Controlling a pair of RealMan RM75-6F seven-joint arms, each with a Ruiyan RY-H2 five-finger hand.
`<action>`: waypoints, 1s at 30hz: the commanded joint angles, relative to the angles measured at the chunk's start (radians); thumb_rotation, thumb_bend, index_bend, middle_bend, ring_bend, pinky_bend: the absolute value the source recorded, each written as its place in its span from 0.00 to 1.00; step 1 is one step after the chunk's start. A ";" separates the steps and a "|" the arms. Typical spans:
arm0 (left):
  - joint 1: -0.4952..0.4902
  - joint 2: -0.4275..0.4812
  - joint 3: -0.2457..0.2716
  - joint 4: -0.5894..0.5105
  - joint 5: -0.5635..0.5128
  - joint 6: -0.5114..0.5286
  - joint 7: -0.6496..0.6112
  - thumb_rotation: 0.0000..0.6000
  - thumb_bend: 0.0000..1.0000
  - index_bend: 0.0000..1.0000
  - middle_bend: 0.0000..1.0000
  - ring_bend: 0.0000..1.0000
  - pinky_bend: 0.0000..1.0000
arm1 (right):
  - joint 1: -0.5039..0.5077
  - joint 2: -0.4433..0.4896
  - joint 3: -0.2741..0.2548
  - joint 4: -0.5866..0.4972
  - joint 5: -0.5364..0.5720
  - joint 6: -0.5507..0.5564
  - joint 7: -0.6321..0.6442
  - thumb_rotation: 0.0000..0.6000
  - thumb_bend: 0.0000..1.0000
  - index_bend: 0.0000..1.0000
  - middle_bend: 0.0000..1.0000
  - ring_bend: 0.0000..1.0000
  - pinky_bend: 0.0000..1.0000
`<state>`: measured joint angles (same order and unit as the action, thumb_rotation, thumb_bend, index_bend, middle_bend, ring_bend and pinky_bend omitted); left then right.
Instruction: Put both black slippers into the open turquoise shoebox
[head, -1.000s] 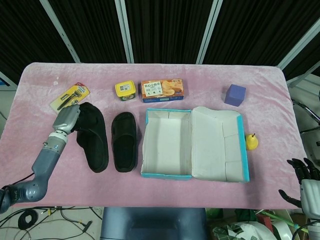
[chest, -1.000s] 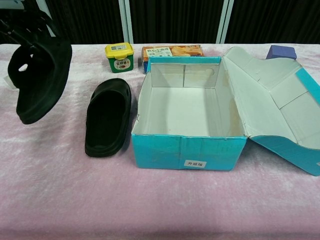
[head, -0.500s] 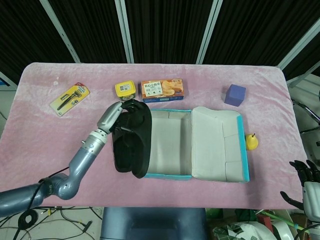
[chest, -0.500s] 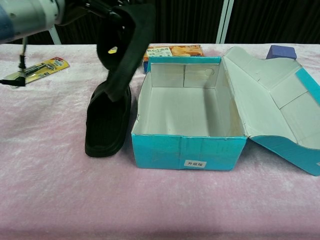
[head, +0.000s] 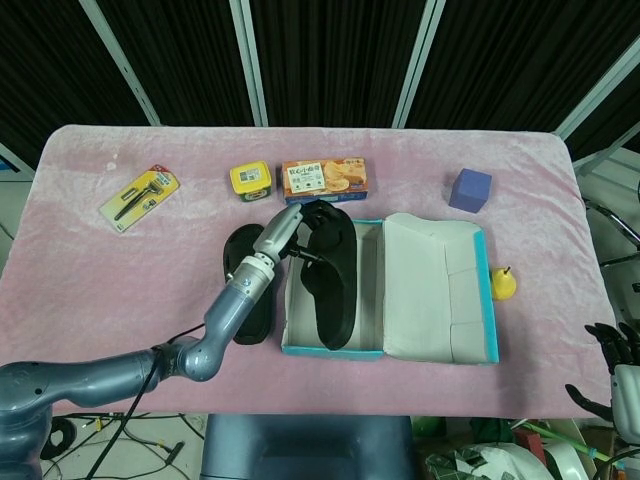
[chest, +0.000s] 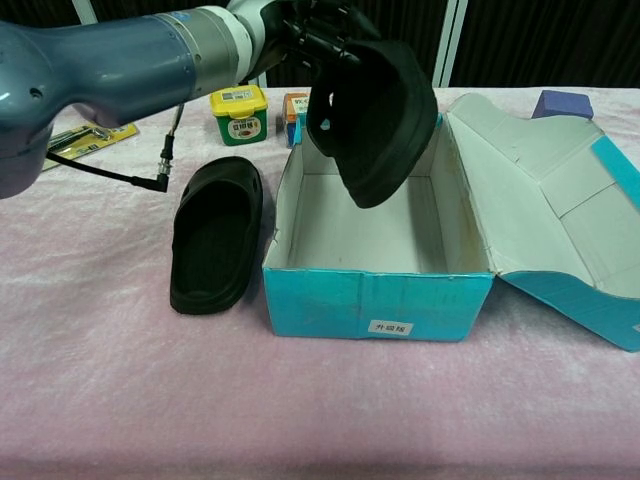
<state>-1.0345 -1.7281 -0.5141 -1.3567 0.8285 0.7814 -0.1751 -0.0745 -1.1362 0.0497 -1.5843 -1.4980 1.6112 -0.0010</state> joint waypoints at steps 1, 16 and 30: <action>-0.031 -0.025 -0.024 0.046 -0.054 -0.039 -0.014 1.00 0.02 0.37 0.51 0.43 0.39 | -0.001 -0.001 0.000 0.003 0.000 0.000 0.004 1.00 0.01 0.22 0.17 0.08 0.20; -0.087 -0.070 -0.004 0.134 -0.075 -0.135 -0.035 1.00 0.01 0.36 0.48 0.41 0.37 | -0.005 -0.002 0.002 0.011 0.007 -0.002 0.014 1.00 0.01 0.22 0.17 0.08 0.20; -0.143 -0.134 0.000 0.261 -0.092 -0.190 -0.049 1.00 0.00 0.35 0.47 0.38 0.32 | -0.008 -0.003 0.004 0.019 0.018 -0.012 0.025 1.00 0.01 0.22 0.17 0.08 0.20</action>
<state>-1.1701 -1.8544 -0.5127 -1.1051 0.7403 0.5983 -0.2230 -0.0822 -1.1393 0.0533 -1.5653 -1.4796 1.5992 0.0236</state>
